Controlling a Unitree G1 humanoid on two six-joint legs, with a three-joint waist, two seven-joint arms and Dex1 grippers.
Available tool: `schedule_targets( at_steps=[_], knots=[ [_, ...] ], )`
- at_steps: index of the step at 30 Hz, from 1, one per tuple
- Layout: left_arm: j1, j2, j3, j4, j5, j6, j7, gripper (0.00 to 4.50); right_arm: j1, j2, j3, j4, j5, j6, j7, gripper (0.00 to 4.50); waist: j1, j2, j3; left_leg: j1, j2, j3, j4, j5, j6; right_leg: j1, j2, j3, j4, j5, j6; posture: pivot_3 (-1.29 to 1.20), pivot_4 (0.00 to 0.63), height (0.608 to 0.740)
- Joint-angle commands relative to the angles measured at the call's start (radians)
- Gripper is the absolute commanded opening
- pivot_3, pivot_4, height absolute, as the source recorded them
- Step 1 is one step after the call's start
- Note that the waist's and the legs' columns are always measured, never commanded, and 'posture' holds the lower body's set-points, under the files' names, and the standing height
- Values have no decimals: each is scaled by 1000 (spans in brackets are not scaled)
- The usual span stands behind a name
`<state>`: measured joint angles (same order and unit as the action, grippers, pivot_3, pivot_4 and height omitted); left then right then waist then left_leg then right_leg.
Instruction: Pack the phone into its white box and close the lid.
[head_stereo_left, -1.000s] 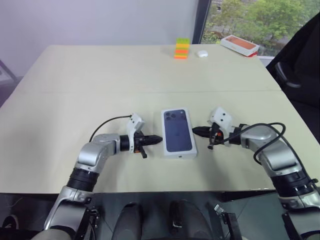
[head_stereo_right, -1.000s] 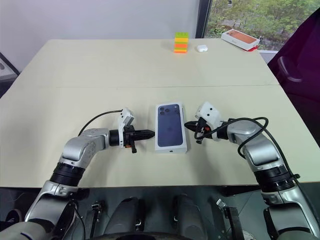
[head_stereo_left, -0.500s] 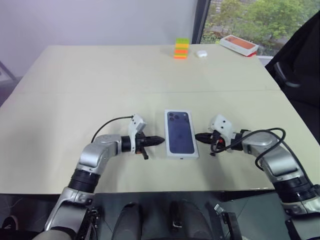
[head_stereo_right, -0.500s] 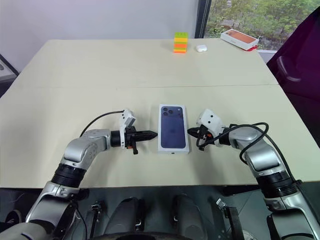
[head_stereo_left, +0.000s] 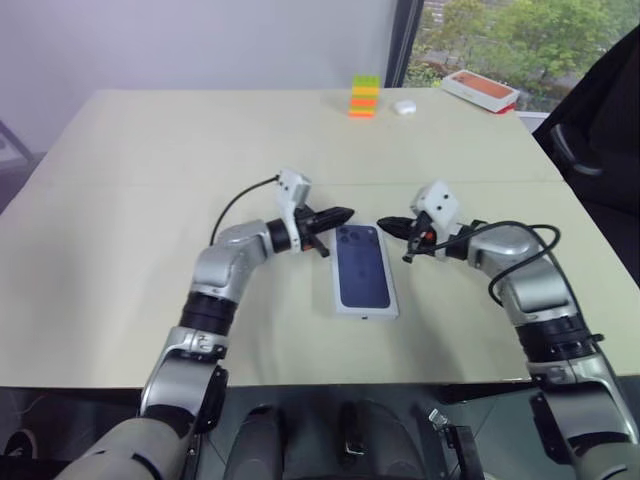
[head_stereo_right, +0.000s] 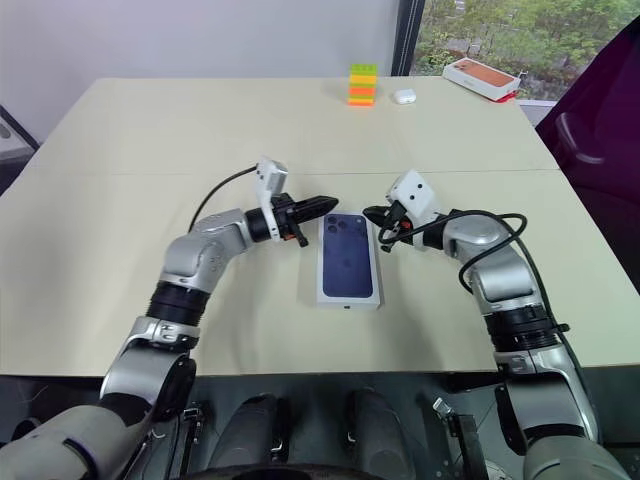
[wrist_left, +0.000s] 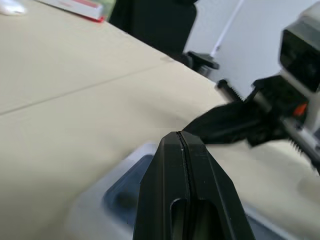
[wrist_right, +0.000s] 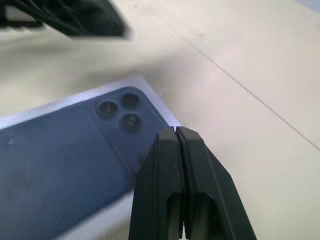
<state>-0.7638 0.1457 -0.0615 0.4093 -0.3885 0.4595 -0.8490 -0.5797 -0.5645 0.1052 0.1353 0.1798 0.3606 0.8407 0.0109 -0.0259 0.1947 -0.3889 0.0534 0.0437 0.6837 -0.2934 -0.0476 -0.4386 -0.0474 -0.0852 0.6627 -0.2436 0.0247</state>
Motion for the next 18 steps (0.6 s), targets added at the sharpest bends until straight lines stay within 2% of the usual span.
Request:
schedule_targets(
  at_steps=[1, 4, 10, 14, 18],
  knots=[
    [-12, -8, -51, 69, 52, -33, -34, 0, -11, 10, 36, 7, -45, -25, -6, 59, -2, 0, 0, 0, 0, 0, 0, 0, 0, -1, 0, 0, 0, 0, 0, 0, 150, 740],
    [15, 16, -100, 70, 92, -42, -75, 0, 30, -11, 63, -19, -49, -12, 38, 59, -1, 0, 0, -1, 0, 0, -1, 0, 0, -2, 1, 0, 0, 0, 0, 0, 150, 740],
    [162, 153, -178, -140, 61, 65, -246, 0, 189, -119, 61, -222, 60, 89, 210, 59, -5, 1, -1, 3, 0, -1, -1, 0, 1, 2, 1, 0, 0, 0, 0, 0, 150, 740],
    [244, 244, -185, -306, 1, 154, -328, 0, 234, -179, 26, -328, 165, 183, 292, 59, -5, 1, 0, 15, 0, -1, -2, -1, 1, 12, 0, 0, -1, -2, 2, 0, 150, 740],
    [293, 303, -150, -376, -17, 155, -330, 0, 249, -209, 6, -349, 203, 196, 327, 59, -3, 1, 0, 14, 0, -1, -1, -1, 1, 12, 0, 1, -1, -2, 2, 0, 150, 740]
  ],
)
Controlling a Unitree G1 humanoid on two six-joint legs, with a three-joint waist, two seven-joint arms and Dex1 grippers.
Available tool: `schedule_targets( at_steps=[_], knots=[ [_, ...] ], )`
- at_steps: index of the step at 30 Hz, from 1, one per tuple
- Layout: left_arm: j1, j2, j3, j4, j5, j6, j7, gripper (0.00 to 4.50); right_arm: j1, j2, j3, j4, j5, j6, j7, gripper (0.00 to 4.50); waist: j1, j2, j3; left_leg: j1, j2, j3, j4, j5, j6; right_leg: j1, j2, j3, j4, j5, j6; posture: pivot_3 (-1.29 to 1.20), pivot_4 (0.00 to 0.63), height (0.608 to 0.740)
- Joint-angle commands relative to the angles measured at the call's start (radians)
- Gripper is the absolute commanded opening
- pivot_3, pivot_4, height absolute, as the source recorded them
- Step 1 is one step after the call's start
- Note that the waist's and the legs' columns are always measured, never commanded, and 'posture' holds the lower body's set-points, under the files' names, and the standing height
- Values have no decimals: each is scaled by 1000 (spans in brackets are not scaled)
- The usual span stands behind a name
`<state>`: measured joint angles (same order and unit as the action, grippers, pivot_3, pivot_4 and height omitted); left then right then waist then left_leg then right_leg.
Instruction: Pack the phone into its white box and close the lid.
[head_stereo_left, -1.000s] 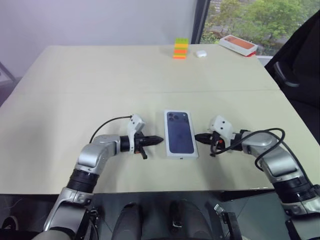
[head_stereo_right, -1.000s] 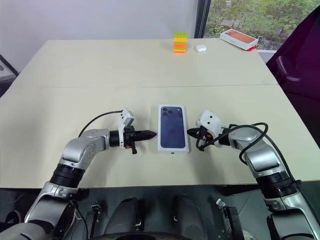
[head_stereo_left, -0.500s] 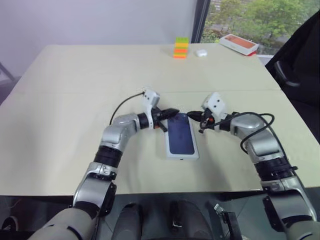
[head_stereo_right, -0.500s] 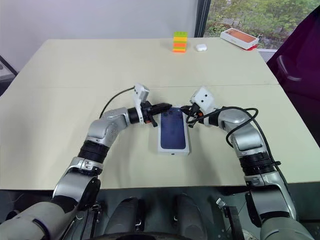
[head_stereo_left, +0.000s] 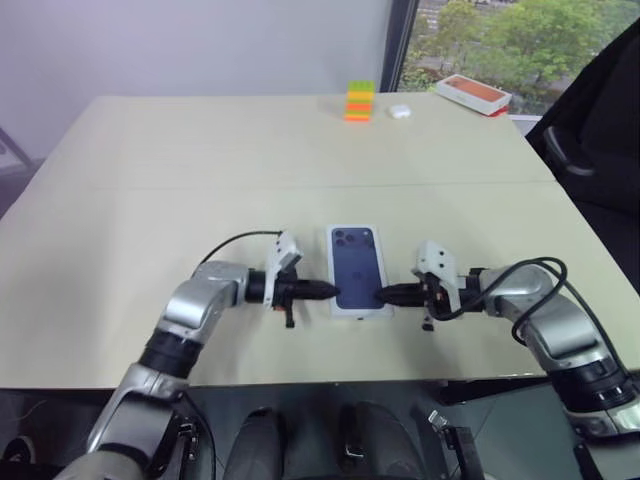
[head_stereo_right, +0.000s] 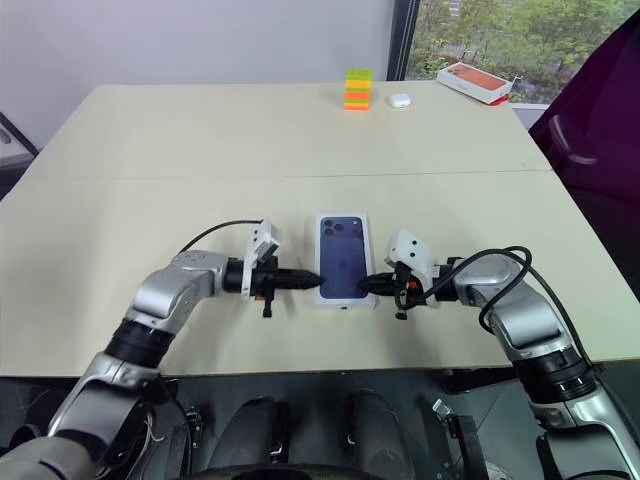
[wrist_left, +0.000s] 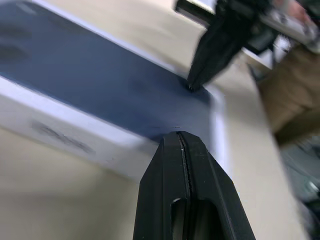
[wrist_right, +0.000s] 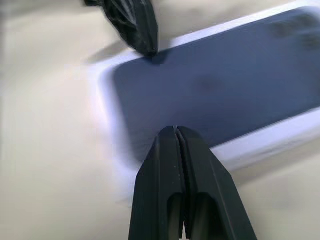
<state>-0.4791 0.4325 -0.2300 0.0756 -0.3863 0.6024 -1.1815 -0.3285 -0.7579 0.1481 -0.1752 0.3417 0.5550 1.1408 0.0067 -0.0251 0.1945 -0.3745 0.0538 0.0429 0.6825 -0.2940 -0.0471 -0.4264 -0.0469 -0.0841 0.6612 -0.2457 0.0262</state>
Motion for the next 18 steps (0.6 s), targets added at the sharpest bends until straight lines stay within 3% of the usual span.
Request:
schedule_targets(
  at_steps=[1, 5, 7, 8, 15, 18],
  knots=[
    [-3, 15, 44, -32, -23, 33, 38, 0, -7, -8, -50, -30, 49, -10, 20, 59, 3, 0, 0, 0, 0, 0, 0, 0, 0, 0, 0, 0, 0, 0, 0, 0, 150, 740],
    [-60, 11, 176, -11, -43, 44, 176, 0, -52, 42, -126, 18, 107, -2, -29, 59, 3, -1, 1, -1, 0, -1, 1, 0, 0, -1, 1, 0, 0, 1, -1, 0, 150, 740],
    [-67, 49, 252, -30, -94, 65, 169, 503, -88, 68, -185, 62, 145, 8, -57, 583, -2, -1, 1, -2, 0, 0, 1, 0, 0, -2, 1, 1, 0, 1, 0, 0, 150, 740],
    [-60, 71, 271, -36, -109, 71, 154, 791, -97, 66, -195, 80, 134, -18, -60, 909, -4, -1, 1, -3, 0, 0, 0, 0, 0, -3, 1, 1, 0, 1, 0, 0, 150, 740],
    [5, 183, 380, 43, -111, -11, 134, 4339, -141, -2, -235, 194, 102, -143, 9, 4479, 0, 0, 1, -3, 0, 2, -4, -1, 1, -4, 0, 1, -1, 1, -1, 0, 150, 740],
    [51, 237, 384, 50, -97, -59, 92, 4461, -120, -36, -243, 203, 96, -206, 60, 4500, 3, 0, 1, -5, 0, 1, -4, -1, 2, -4, 0, 0, -3, 1, -1, 0, 150, 740]
  ],
)
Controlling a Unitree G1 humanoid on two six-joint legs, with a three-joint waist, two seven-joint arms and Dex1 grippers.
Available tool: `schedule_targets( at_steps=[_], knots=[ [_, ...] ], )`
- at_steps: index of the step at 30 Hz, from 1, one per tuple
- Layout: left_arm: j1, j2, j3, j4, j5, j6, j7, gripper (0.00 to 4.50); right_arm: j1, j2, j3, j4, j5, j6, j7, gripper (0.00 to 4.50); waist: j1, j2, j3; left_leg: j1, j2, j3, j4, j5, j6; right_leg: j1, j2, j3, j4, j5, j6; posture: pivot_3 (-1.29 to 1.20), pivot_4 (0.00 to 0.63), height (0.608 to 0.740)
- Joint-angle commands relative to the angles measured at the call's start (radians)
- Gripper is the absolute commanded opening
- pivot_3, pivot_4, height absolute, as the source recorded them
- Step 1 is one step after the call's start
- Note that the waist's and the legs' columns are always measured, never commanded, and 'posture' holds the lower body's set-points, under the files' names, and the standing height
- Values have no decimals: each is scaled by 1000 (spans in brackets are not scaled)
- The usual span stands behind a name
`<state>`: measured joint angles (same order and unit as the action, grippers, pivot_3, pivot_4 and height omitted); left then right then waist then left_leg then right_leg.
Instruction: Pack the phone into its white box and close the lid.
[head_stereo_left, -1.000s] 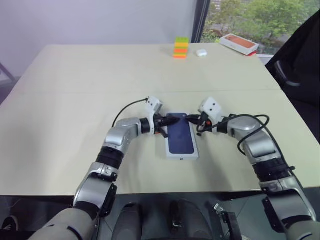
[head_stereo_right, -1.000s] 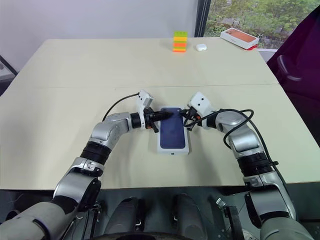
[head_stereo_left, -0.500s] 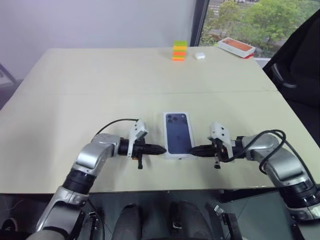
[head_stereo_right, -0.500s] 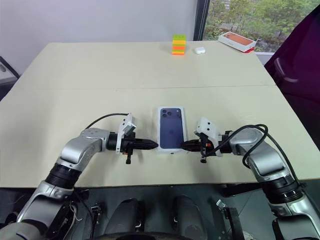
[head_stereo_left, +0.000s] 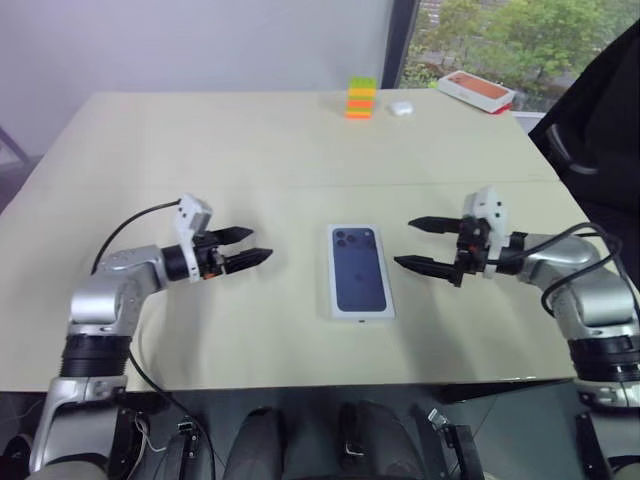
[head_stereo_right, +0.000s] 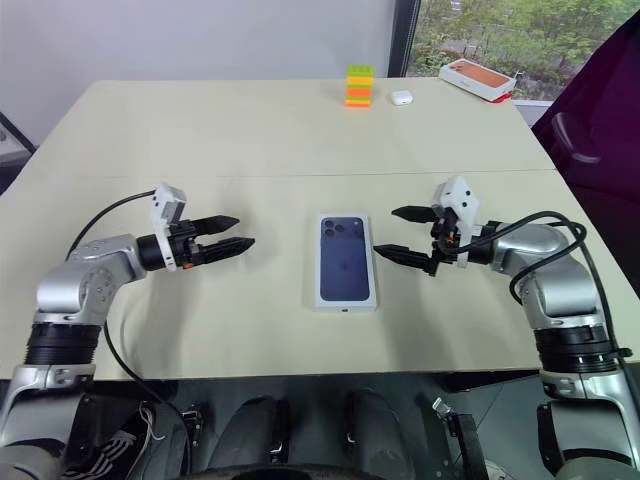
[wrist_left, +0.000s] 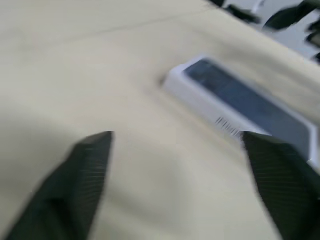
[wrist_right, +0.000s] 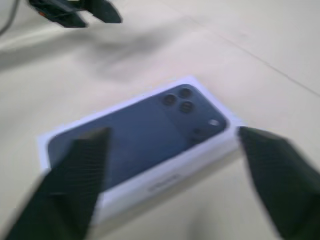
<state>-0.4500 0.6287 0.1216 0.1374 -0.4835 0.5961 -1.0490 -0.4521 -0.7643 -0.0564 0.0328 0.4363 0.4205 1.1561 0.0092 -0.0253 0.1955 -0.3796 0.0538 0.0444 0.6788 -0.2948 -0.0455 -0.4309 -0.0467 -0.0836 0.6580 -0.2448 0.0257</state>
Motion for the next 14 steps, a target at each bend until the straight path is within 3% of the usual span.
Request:
schedule_targets(
  at_steps=[1, 5, 14],
  knots=[
    [43, 58, 30, -13, 12, -79, -54, 4461, 12, -37, -46, -1, 1, -89, 54, 4500, 1, 0, 0, 0, 0, 0, 0, 0, 0, 0, 0, 0, -1, 0, 0, 0, 150, 740],
    [136, 82, 82, -37, 35, -242, -55, 4461, 70, -70, -79, -4, 10, -136, 90, 4500, 3, 0, 0, -1, 0, 0, -1, 0, 0, 0, 0, 0, -3, 0, 0, 0, 150, 740],
    [264, 144, 172, -42, 2, -314, -107, 4461, 180, -118, -129, -31, 17, -157, 118, 4500, 3, 2, 1, -2, 1, 1, 0, 0, 0, -1, -1, -1, -3, 0, 0, 0, 150, 740]
  ],
)
